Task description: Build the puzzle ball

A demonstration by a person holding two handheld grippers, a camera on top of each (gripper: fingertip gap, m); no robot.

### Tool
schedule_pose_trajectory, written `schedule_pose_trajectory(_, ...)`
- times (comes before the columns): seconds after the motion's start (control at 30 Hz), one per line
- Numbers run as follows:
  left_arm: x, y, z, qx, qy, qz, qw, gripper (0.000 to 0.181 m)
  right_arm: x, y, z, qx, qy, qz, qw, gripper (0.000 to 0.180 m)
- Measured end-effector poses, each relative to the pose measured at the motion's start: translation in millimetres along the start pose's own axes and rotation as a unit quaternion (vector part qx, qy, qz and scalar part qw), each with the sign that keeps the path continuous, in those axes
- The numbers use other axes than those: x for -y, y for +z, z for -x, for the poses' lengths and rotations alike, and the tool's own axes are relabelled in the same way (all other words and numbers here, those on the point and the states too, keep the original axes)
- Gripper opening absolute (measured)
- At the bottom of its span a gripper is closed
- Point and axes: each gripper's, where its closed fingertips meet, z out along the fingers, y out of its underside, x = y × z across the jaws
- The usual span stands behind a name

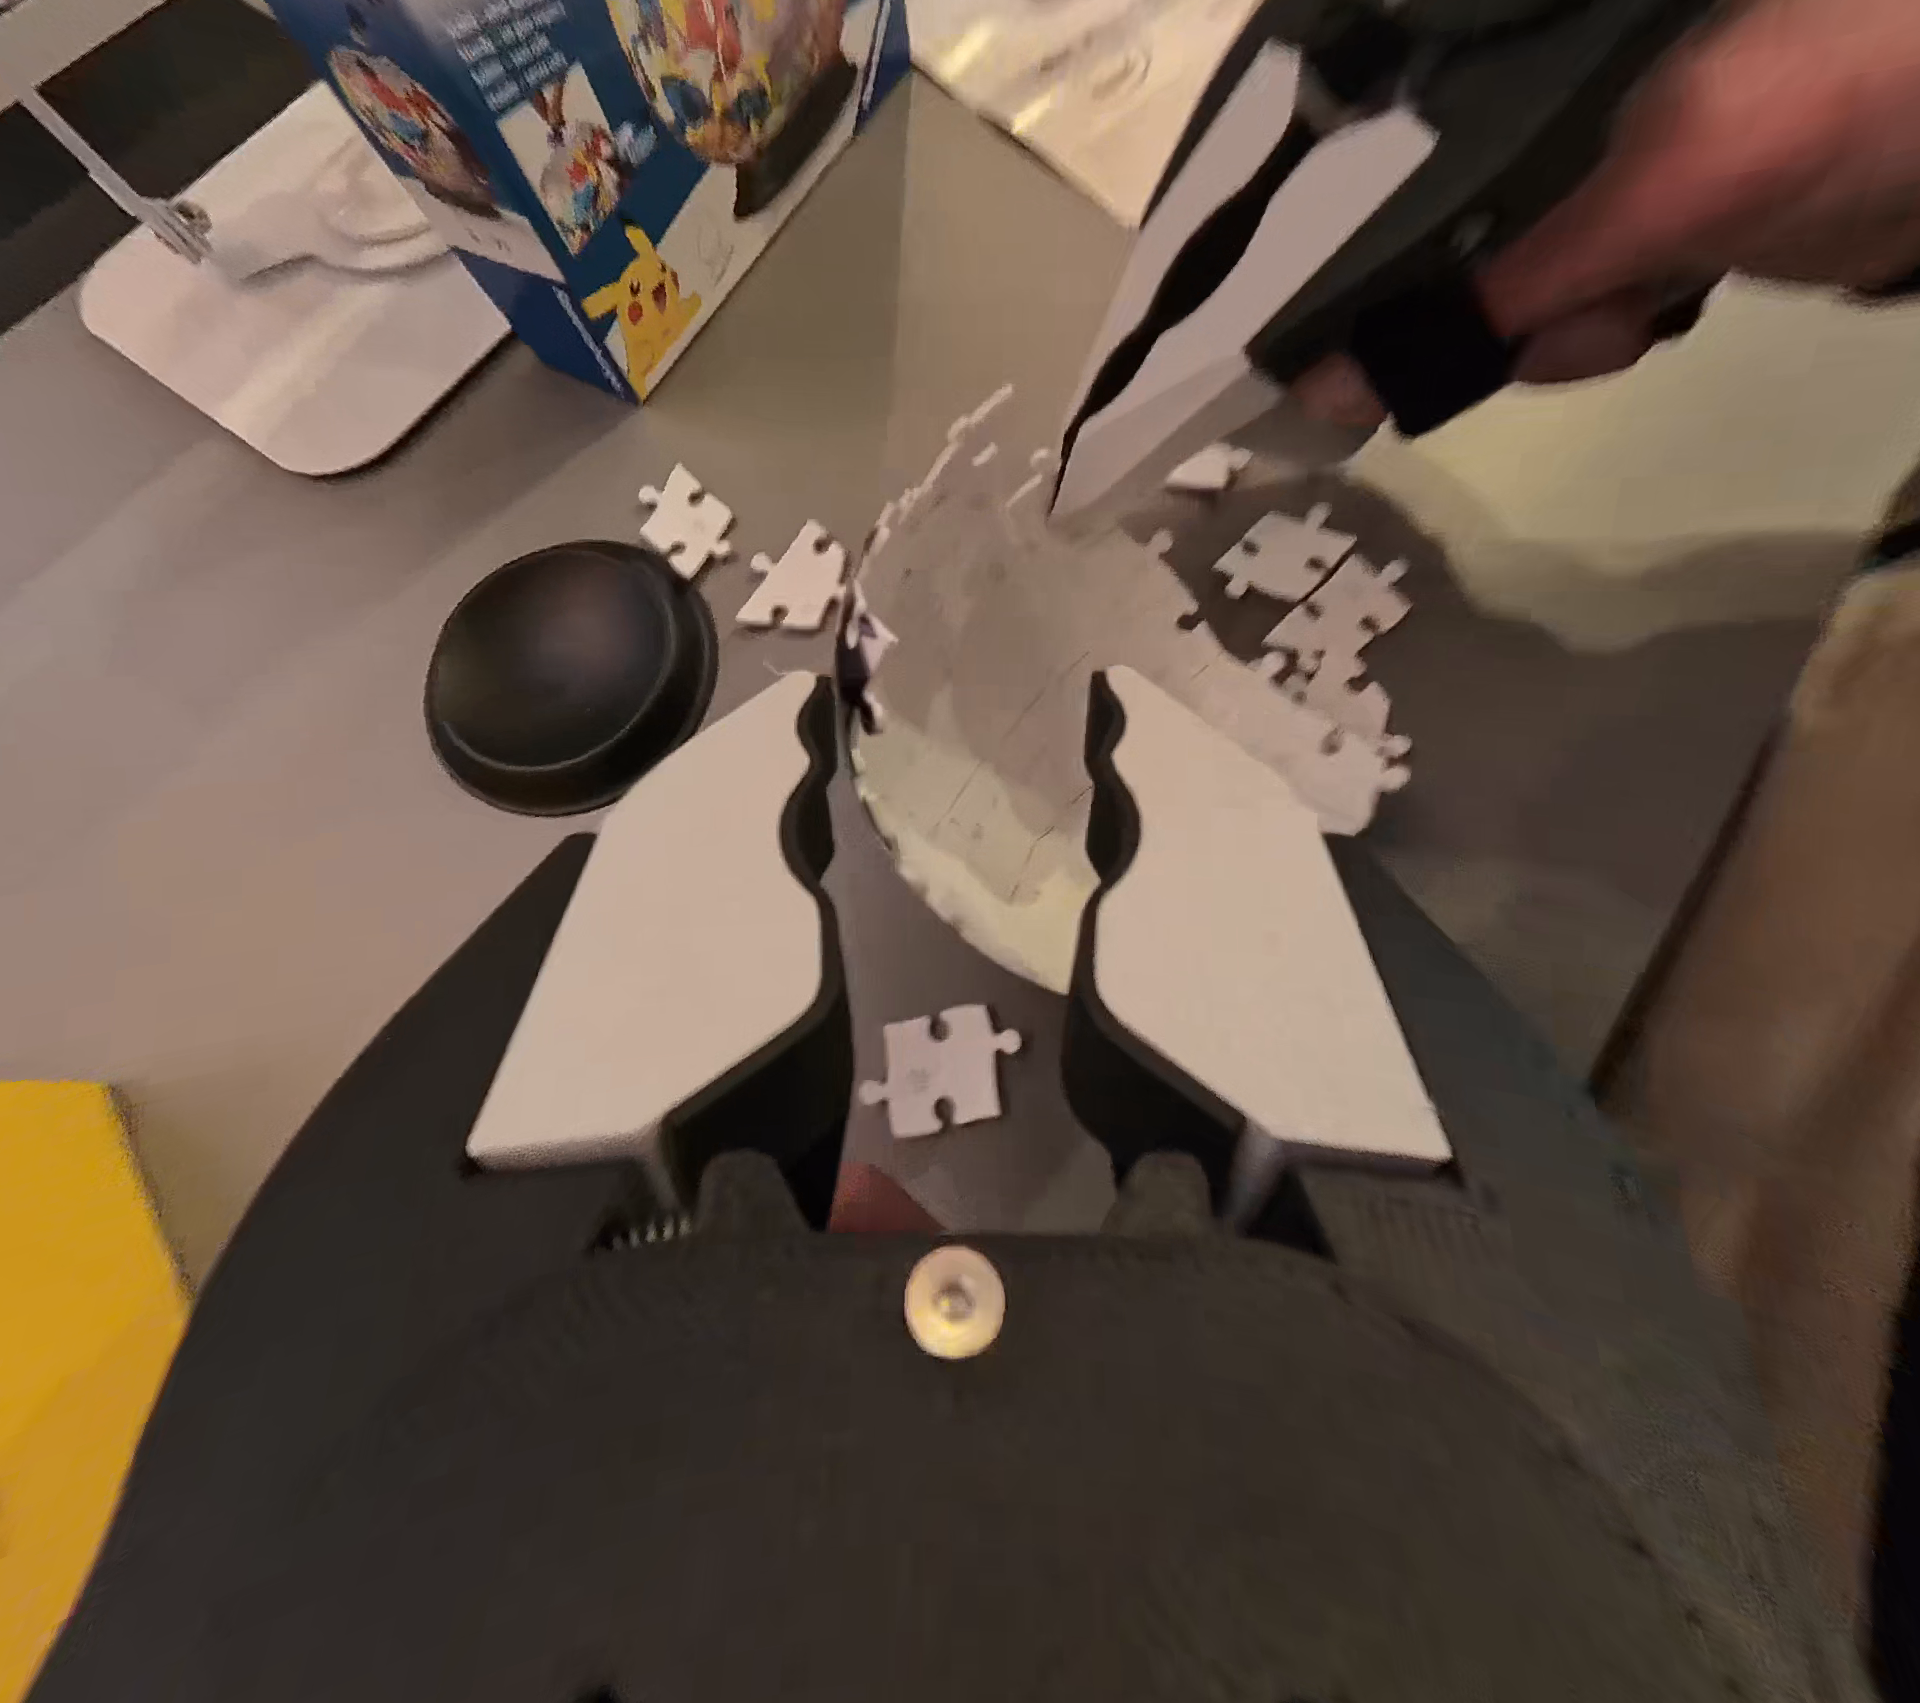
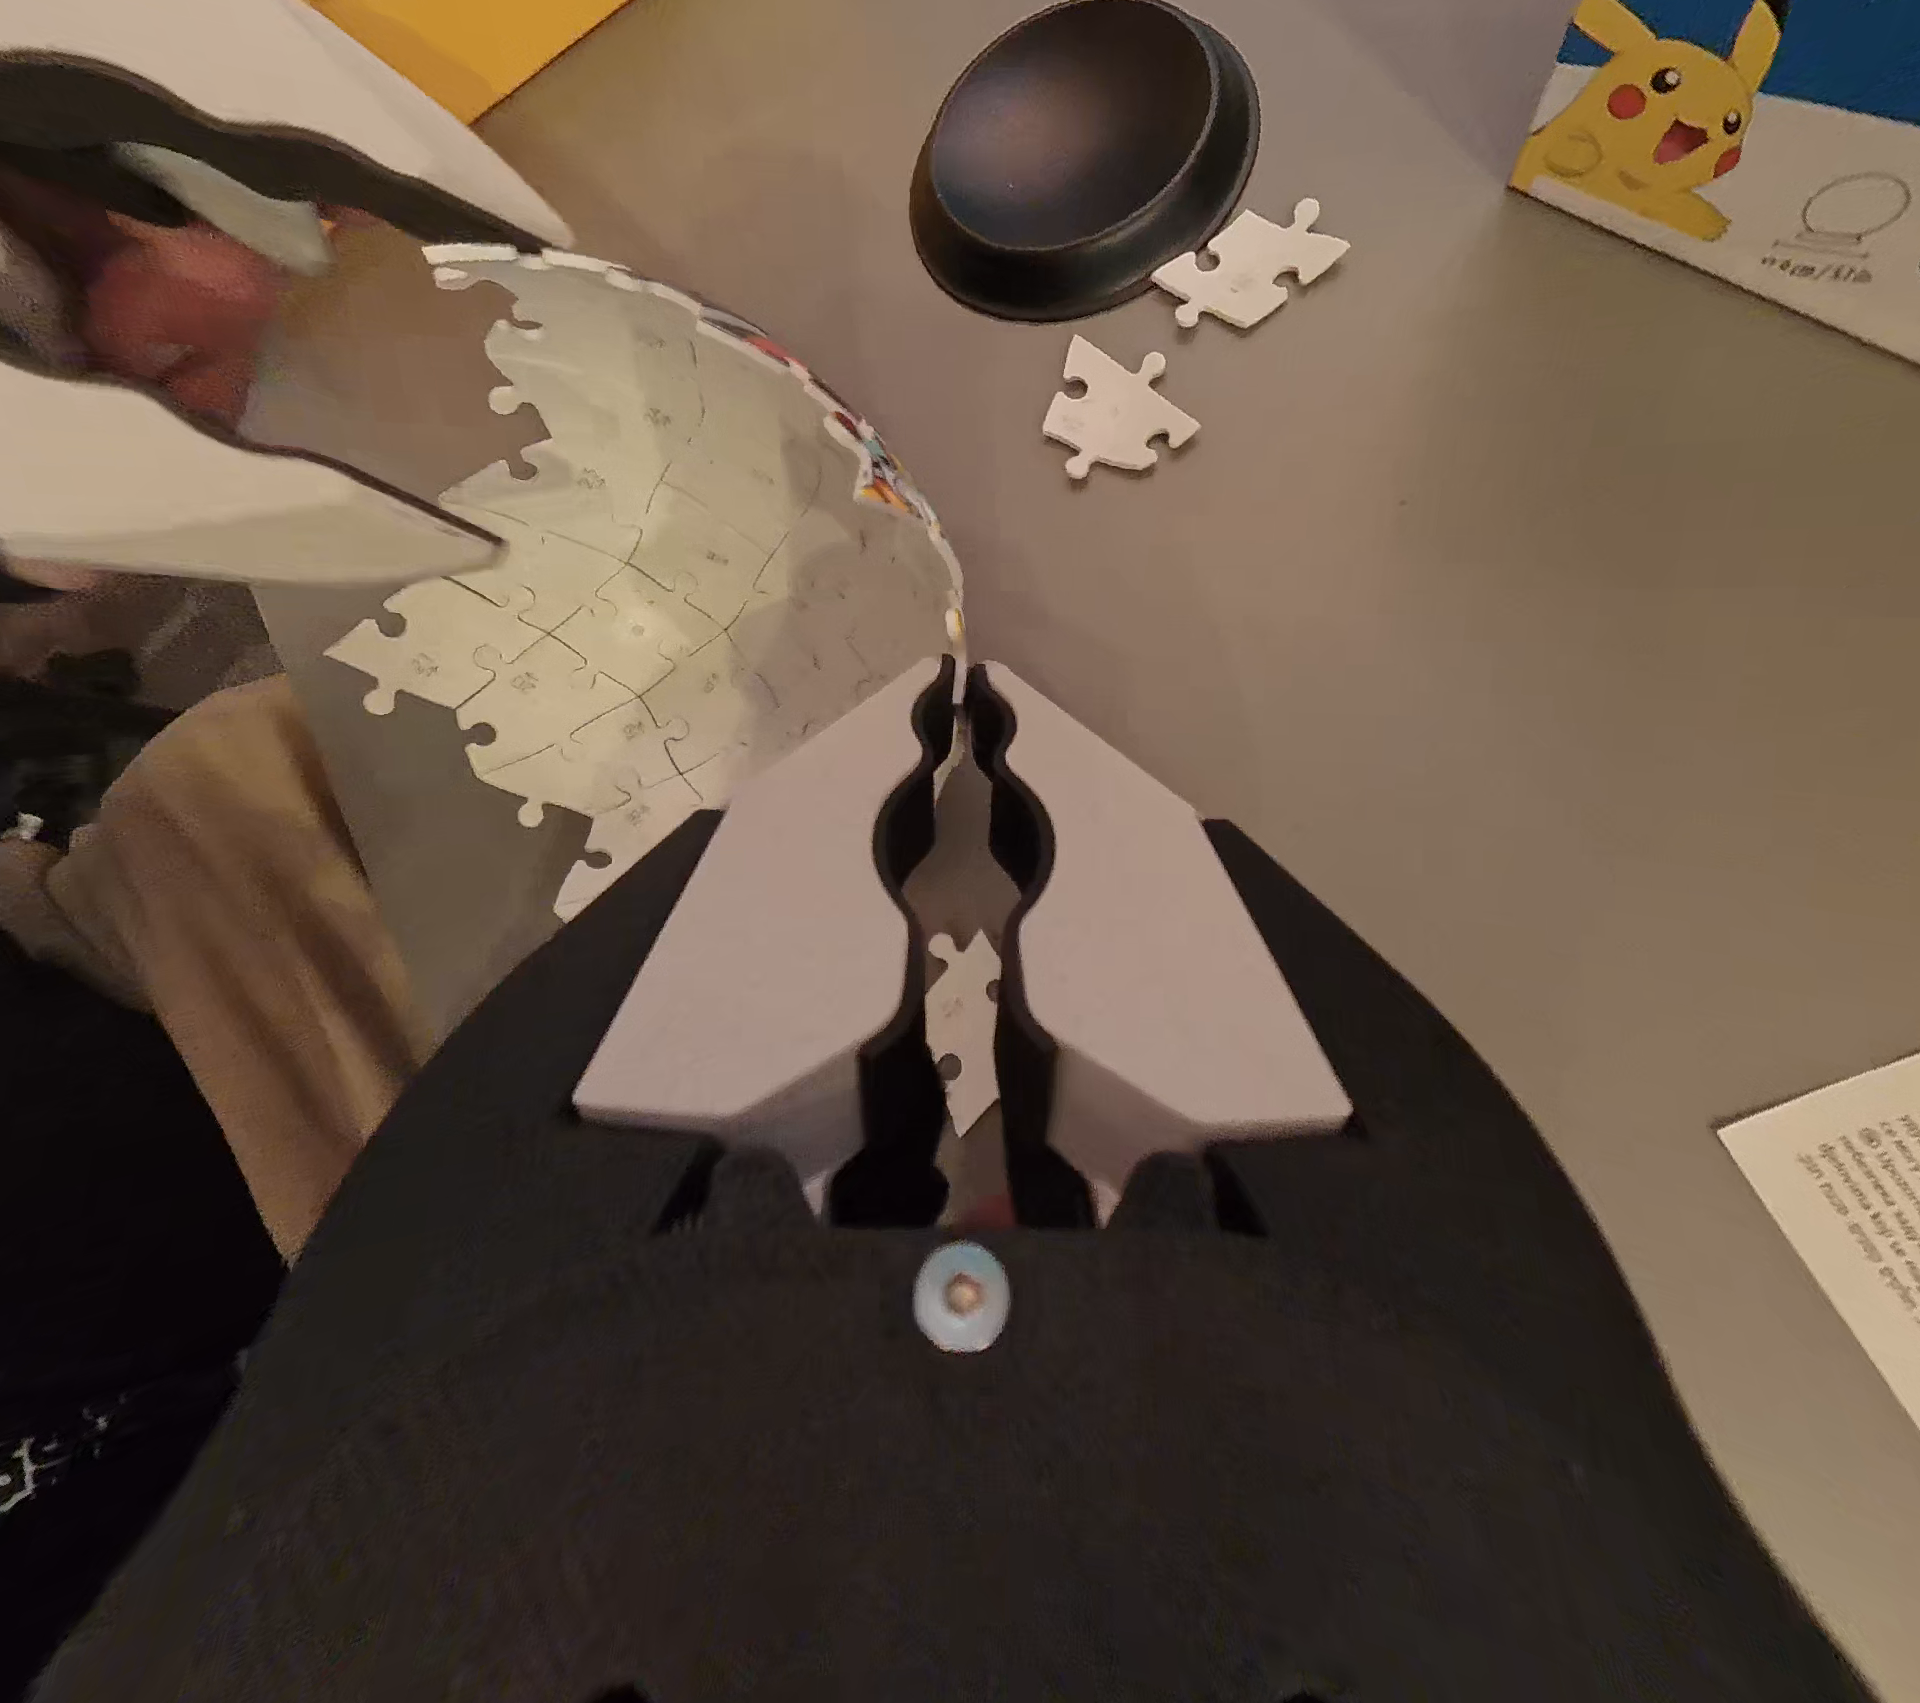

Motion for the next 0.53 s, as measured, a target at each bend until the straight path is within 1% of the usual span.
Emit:
schedule_pose_trajectory(0.03, -4.6, 3.7, 2.5, 0.016, 0.024, 0.017, 0.999, 0.047, 0.7, 0.3, 0.7, -0.002, -0.006, 0.002, 1.000, 0.000)
schedule_pose_trajectory(0.1, -9.1, 8.9, 10.1, 0.047, 0.044, 0.034, 0.997, 0.042, 1.9, 0.9, 2.2, -0.006, -0.017, 0.006, 1.000, 0.000)
schedule_pose_trajectory(0.23, -19.2, 15.4, 24.5, 0.087, 0.045, 0.059, 0.993, 0.023, 4.3, 1.8, 3.9, -0.010, -0.034, 0.009, 0.999, 0.000)
schedule_pose_trajectory(0.3, -20.4, 16.7, 26.4, 0.087, 0.040, 0.055, 0.994, 0.009, 4.7, 3.3, 6.1, -0.007, -0.038, 0.012, 0.999, 0.000)
schedule_pose_trajectory(0.33, -21.7, 16.8, 28.9, 0.093, 0.035, 0.057, 0.993, 0.005, 5.3, 3.9, 7.2, -0.005, -0.037, 0.011, 0.999, 0.000)
schedule_pose_trajectory(0.43, -24.5, 18.1, 31.6, 0.102, 0.029, 0.062, 0.992, 0.005, 6.9, 4.9, 7.0, -0.006, -0.036, 0.005, 0.999, 0.001)
schedule_pose_trajectory(0.53, -26.6, 17.9, 32.9, 0.101, 0.015, 0.063, 0.993, 0.005, 10.9, 1.3, 6.0, -0.006, -0.038, -0.006, 0.999, 0.012)
